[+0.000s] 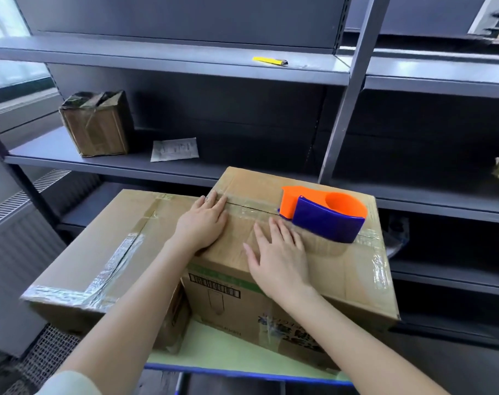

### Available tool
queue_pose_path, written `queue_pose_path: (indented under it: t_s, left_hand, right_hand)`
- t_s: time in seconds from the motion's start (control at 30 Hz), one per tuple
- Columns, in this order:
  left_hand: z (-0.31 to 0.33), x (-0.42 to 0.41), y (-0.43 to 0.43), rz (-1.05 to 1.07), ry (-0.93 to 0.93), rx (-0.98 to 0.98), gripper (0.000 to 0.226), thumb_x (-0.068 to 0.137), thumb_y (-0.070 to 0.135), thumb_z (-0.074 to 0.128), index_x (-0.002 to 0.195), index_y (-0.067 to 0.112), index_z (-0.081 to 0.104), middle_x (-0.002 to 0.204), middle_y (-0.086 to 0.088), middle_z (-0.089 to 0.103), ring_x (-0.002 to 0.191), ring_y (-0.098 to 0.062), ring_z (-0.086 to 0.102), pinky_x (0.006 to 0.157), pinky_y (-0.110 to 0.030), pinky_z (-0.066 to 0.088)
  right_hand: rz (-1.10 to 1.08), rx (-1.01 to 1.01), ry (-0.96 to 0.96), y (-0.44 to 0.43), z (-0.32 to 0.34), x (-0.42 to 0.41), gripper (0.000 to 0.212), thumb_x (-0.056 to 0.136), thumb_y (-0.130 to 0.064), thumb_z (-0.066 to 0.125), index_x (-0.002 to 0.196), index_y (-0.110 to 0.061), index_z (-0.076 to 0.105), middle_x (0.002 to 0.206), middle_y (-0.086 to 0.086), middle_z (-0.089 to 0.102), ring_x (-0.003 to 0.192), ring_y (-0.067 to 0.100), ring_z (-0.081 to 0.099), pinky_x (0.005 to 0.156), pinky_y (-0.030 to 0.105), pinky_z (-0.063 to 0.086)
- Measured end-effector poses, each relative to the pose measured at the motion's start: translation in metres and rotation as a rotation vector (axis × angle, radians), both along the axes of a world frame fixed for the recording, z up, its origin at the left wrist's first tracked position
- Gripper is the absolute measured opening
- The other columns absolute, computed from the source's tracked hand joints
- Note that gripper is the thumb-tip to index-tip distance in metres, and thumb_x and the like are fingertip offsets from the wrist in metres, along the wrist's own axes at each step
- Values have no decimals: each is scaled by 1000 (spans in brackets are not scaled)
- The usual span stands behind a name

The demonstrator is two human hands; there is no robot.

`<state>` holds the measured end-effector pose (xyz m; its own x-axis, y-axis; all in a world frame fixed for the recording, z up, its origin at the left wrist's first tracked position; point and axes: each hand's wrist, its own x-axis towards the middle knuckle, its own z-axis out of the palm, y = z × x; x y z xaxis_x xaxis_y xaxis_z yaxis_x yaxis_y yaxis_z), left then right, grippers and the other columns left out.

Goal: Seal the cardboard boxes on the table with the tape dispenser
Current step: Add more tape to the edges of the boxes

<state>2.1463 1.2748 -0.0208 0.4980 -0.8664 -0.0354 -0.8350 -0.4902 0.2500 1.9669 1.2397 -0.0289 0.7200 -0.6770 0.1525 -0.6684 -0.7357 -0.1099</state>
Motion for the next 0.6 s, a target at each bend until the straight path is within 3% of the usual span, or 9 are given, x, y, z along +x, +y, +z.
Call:
queue_pose_path:
  t_s: [0.23,0.37,0.43,0.53,0.6]
  left_hand:
    - [-2,-15,8,49,-17,-29,50,101,40,18,150,31,16,159,6,8,144,-19,10,108,-40,30]
    - [1,-49,24,152,-71,-29,50,100,37,21,148,24,23,155,-2,20,134,-30,27,96,-40,41]
    - [4,-74,36,186,-141,-5,47,99,37,25,142,20,34,143,-7,37,120,-34,40,84,-38,46]
    - [5,-106,55,88,-309,-145,43,92,36,34,109,15,67,95,-8,61,82,-34,58,57,-35,50]
    - [5,-103,61,41,-291,-233,37,92,33,37,96,13,68,88,-8,59,79,-32,58,59,-34,48]
  right_hand:
    - [97,41,-27,-7,6,-17,53,98,-47,25,147,-27,25,156,3,18,144,17,12,116,36,2]
    - [247,77,14,-31,11,-44,52,96,-48,25,145,-32,31,155,-3,22,143,13,15,116,30,3]
    - [329,121,18,-52,17,-64,60,87,-53,19,141,-34,38,152,-6,30,141,11,21,114,23,6]
    - [319,143,29,-77,27,-93,55,88,-51,24,138,-36,41,149,-13,33,140,6,24,117,29,14]
    - [241,111,80,-71,31,-96,46,96,-45,33,140,-34,39,150,-12,31,140,8,23,116,33,17]
